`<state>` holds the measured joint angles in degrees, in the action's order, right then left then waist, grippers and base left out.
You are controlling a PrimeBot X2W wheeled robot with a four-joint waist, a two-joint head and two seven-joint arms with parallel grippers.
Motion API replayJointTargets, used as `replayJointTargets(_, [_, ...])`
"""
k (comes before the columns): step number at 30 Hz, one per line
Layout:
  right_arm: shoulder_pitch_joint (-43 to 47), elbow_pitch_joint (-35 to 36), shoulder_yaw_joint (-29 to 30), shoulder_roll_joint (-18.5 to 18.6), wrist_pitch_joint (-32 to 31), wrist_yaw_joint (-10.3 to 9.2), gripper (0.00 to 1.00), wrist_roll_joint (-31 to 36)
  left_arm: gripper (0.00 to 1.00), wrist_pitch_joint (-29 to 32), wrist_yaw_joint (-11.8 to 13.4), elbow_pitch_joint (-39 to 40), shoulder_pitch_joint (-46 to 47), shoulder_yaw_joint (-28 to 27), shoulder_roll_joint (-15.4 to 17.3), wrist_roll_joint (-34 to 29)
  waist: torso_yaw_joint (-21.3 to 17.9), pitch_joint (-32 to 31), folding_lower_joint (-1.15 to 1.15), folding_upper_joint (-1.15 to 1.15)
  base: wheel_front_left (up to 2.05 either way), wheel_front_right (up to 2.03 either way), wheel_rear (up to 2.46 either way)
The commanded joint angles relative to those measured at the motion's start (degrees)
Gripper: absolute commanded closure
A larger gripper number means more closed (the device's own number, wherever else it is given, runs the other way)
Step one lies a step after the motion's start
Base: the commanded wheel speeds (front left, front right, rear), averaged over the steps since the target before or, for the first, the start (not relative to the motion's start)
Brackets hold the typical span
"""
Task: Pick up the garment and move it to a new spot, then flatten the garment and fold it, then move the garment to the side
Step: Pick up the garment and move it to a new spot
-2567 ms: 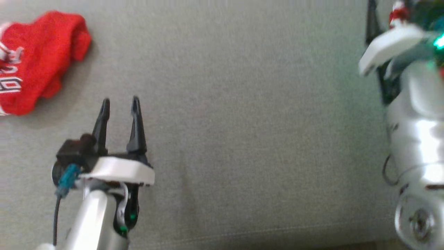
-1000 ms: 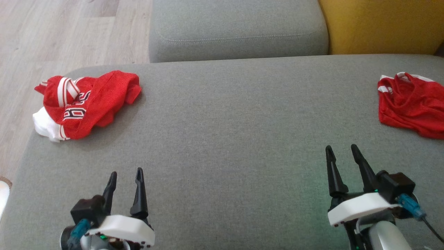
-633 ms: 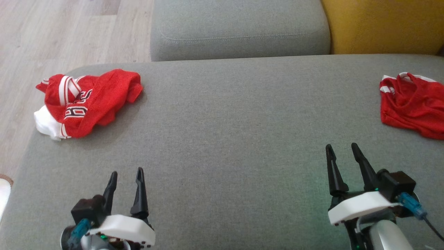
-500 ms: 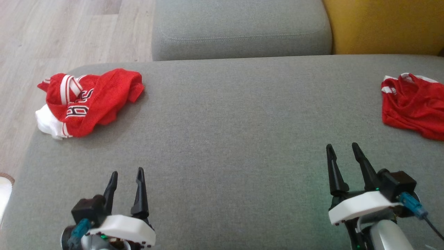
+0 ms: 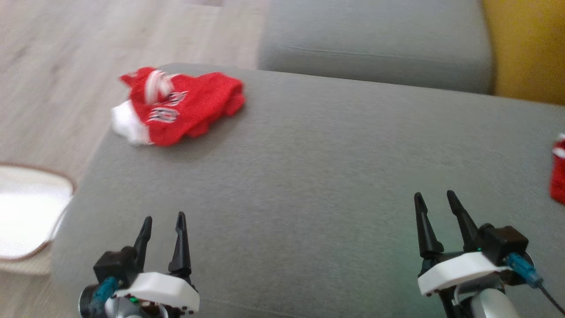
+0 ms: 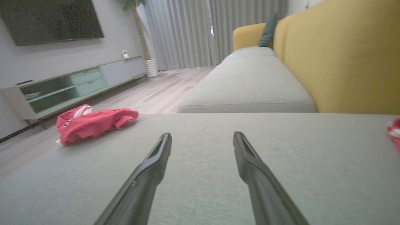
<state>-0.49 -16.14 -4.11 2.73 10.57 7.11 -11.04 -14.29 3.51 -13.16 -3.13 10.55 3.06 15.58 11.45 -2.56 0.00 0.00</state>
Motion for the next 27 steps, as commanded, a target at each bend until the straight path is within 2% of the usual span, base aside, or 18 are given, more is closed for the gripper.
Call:
replayJointTargets(1, [-1.46,2.14,-1.64,0.15,0.19,0.37,0.00,-0.18,0.00,-0.71,-0.11,1.98,3.15,-1.77,0.14,-0.49,5.77,-0.28,0.00,0.00,0.00,0.00,0.00])
replayJointTargets(7, [-1.54,2.14,-2.84,0.15,0.63,0.37,0.00,-1.10,0.00,-0.71,0.00,2.53,2.58,-2.57,1.03,-0.49,13.84,-0.46,0.00,0.00,0.00,0.00,0.00])
replayJointTargets(11, [-1.83,2.02,-4.04,0.15,0.69,0.37,0.00,-1.46,0.00,-0.70,0.28,3.01,1.84,-2.85,1.44,-0.37,16.96,-0.32,0.00,0.00,0.00,0.00,0.00])
replayJointTargets(19, [-4.03,2.34,-6.41,0.15,0.25,0.37,0.00,-0.86,0.00,-0.71,1.18,5.25,0.07,-3.78,1.38,0.15,17.91,0.98,0.00,0.00,0.00,0.00,0.00])
replayJointTargets(27, [-3.79,3.22,-4.74,0.15,0.11,0.37,0.00,0.40,0.00,-0.71,1.15,5.54,0.27,-3.86,1.21,0.56,17.37,2.93,0.00,0.00,0.00,0.00,0.00])
